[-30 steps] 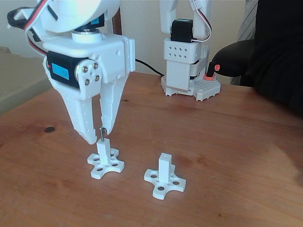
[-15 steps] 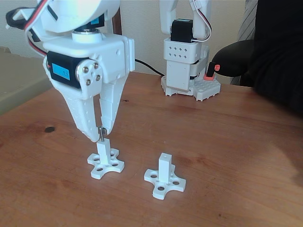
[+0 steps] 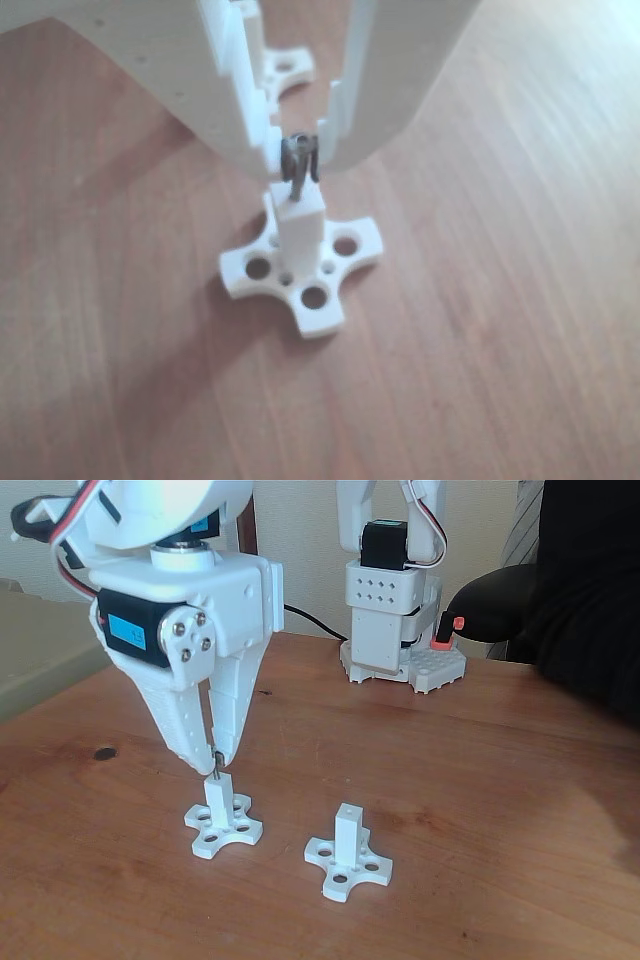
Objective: Grab the screw and set it in the hole.
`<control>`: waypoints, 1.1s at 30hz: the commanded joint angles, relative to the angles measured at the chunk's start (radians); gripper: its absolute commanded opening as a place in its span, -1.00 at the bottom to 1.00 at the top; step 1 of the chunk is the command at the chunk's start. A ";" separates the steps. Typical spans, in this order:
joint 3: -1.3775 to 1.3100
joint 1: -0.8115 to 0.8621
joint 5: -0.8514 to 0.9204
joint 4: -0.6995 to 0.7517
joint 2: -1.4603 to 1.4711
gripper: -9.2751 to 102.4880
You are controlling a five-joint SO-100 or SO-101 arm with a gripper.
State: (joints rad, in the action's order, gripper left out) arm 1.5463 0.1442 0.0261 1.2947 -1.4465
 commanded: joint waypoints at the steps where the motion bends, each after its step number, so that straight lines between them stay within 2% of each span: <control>1: -0.072 0.009 0.017 -0.020 -0.032 -0.86; 7: -0.071 0.011 0.018 -0.029 -0.032 -0.91; 33: -0.140 0.005 0.021 -0.014 -0.052 -0.91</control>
State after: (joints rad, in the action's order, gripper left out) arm 1.5447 0.1503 0.0353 1.2839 -1.4450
